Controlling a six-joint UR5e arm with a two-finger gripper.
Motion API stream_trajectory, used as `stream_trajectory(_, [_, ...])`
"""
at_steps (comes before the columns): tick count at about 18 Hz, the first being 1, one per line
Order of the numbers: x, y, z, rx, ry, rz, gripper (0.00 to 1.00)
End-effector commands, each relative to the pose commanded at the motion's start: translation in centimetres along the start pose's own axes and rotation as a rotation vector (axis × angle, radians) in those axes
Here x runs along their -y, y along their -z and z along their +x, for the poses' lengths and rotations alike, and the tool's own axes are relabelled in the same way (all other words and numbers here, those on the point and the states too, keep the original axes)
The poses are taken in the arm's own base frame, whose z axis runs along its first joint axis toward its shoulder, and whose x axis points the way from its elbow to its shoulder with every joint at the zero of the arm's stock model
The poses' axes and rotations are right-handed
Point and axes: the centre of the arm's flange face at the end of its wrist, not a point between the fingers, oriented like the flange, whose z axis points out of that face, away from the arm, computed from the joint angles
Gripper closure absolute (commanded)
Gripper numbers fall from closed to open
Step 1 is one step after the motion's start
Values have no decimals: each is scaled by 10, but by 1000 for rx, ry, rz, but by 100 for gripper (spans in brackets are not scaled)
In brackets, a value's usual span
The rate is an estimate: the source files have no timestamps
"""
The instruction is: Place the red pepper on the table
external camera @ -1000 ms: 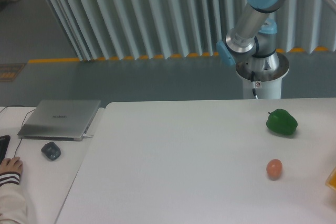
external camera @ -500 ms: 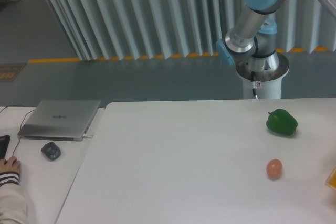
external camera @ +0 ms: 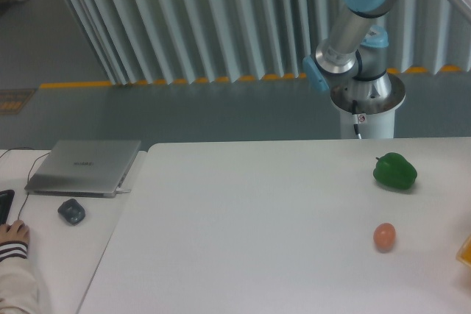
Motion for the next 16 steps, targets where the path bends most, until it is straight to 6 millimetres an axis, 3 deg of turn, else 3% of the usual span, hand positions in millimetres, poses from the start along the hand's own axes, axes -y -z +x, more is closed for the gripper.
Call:
stream_trajectory(9, [5,66,43,-200,-95,135,52])
stream_trajectory(16, [55,102,73,-257,-27,267,52])
